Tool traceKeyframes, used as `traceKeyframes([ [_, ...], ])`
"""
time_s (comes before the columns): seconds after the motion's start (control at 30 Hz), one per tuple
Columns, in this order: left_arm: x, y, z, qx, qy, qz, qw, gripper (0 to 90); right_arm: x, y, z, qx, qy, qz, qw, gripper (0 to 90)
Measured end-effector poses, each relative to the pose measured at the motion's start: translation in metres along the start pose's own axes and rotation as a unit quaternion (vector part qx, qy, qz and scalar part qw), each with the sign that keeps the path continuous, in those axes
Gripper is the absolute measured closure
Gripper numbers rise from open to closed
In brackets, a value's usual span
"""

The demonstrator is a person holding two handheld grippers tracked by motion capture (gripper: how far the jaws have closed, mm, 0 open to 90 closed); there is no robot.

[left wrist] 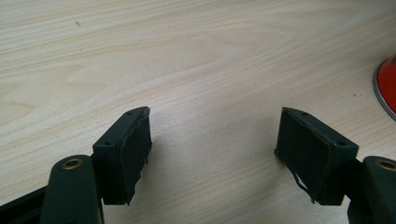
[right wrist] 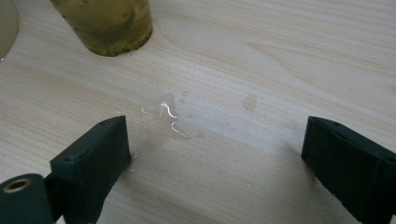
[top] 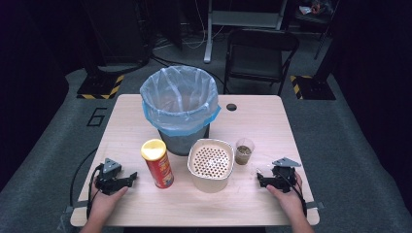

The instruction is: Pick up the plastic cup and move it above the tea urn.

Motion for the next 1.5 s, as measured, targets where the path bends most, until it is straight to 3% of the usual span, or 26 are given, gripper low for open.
traceKeyframes([
  [0.17, 0.000, 0.000, 0.000, 0.001, 0.001, 0.001, 1.0000, 26.1, -0.002, 0.002, 0.000, 0.004, 0.000, -0.003, 1.0000, 11.3],
  [0.2, -0.001, 0.000, 0.000, 0.000, 0.001, 0.000, 1.0000, 26.0, -0.004, 0.003, 0.000, -0.004, 0.005, 0.000, 1.0000, 19.2],
  [0.23, -0.001, 0.000, 0.000, 0.000, 0.001, 0.000, 1.0000, 26.0, -0.004, 0.003, 0.000, -0.004, 0.005, 0.000, 1.0000, 19.2],
  [0.3, -0.001, 0.000, 0.000, 0.000, 0.001, 0.000, 1.0000, 26.0, -0.008, 0.007, 0.001, 0.005, 0.016, 0.002, 0.9998, 30.7],
  [0.33, -0.001, 0.000, 0.000, 0.000, 0.001, 0.000, 1.0000, 26.0, -0.011, 0.009, 0.001, -0.003, 0.022, 0.007, 0.9997, 35.7],
  [0.37, -0.001, 0.000, 0.000, 0.001, 0.001, 0.001, 1.0000, 26.0, -0.017, 0.016, 0.006, 0.012, 0.015, 0.026, 0.9995, 37.0],
  [0.43, -0.001, 0.000, 0.000, 0.001, 0.000, 0.001, 1.0000, 26.0, -0.020, 0.018, 0.008, 0.015, 0.013, 0.030, 0.9994, 37.4],
  [0.53, -0.001, 0.000, -0.001, -0.002, 0.000, 0.000, 1.0000, 25.9, -0.030, 0.026, 0.024, 0.012, -0.004, 0.035, 0.9993, 37.6],
  [0.67, -0.001, 0.000, -0.001, -0.002, 0.000, -0.001, 1.0000, 25.9, -0.047, 0.037, 0.046, 0.030, -0.028, 0.046, 0.9981, 41.2],
  [0.8, -0.001, 0.000, -0.001, -0.002, 0.000, -0.001, 1.0000, 25.9, -0.062, 0.049, 0.073, 0.002, -0.046, 0.055, 0.9974, 49.8],
  [0.87, -0.001, 0.000, -0.001, 0.000, 0.000, 0.001, 1.0000, 25.9, -0.070, 0.062, 0.093, -0.010, -0.055, 0.079, 0.9953, 50.0],
  [1.07, -0.001, 0.000, -0.001, -0.002, 0.000, -0.001, 1.0000, 25.9, -0.072, 0.079, 0.121, -0.012, -0.060, 0.102, 0.9929, 51.6],
  [1.17, -0.001, 0.000, -0.001, -0.002, -0.001, -0.001, 1.0000, 25.9, -0.069, 0.094, 0.139, -0.028, -0.067, 0.115, 0.9907, 52.2],
  [1.3, -0.001, 0.000, -0.001, -0.001, -0.001, -0.001, 1.0000, 25.9, -0.058, 0.100, 0.143, -0.050, -0.050, 0.109, 0.9916, 57.3],
  [1.43, -0.001, 0.000, 0.000, 0.001, -0.001, -0.001, 1.0000, 25.9, -0.037, 0.103, 0.142, -0.034, -0.042, 0.128, 0.9903, 70.7],
  [1.5, 0.000, 0.000, 0.000, -0.001, -0.001, -0.003, 1.0000, 25.9, -0.035, 0.103, 0.144, -0.041, -0.044, 0.121, 0.9909, 72.2],
])
Point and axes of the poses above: each handheld gripper's, and its own axes: x roughly forward along the jaws, z roughly out of its top, y roughly to its left, the point moved 9 cm from there along x, roughly forward along the jaws, and after that the axes turned 7 degrees about -x, right-handed, at the moved point
